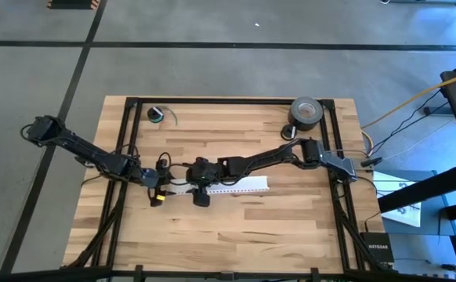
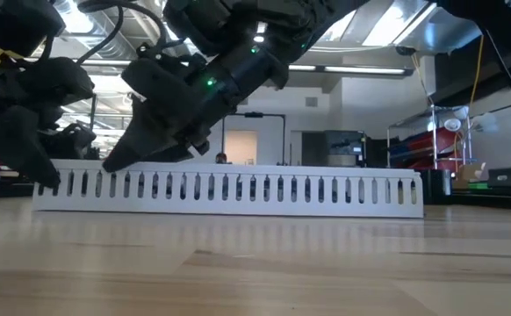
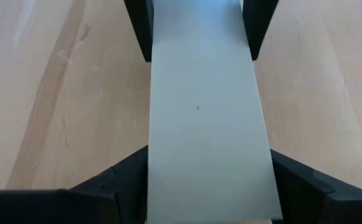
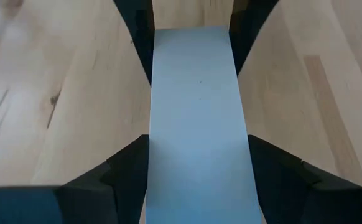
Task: Ziptie cables
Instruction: Close the white cable duct
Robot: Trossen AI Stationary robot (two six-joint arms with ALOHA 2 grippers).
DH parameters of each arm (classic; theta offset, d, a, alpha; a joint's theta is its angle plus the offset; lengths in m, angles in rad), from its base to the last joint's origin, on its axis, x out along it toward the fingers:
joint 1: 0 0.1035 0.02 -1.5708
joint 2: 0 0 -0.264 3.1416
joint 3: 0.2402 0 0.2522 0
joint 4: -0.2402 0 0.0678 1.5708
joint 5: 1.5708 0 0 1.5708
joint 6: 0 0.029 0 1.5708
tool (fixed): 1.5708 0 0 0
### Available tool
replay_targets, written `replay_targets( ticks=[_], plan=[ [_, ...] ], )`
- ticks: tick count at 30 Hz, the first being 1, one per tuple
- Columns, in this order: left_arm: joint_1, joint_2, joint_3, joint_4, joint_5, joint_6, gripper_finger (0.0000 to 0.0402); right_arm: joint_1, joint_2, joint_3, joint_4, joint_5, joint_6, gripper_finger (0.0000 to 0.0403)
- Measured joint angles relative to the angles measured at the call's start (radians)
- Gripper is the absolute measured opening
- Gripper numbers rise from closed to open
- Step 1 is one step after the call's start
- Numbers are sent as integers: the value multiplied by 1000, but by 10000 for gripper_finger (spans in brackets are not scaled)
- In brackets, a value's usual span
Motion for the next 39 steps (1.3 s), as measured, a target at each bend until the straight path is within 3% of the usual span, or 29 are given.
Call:
replay_targets(
  ticks=[5,13,18,33,39],
  plan=[
    [0,0,0,6,-1,2,235,0,1,0,-10,3,0,218],
    [1,1,1,9,-3,-2,235,0,-2,4,-117,4,1,280],
    [1,1,1,7,0,-20,235,0,-32,37,-202,1,-1,297],
    [3,0,6,-3,2,-55,235,0,-134,66,-364,84,-40,300],
    [1,-14,106,-137,37,-9,235,0,-190,56,-507,130,-48,300]
  ],
)
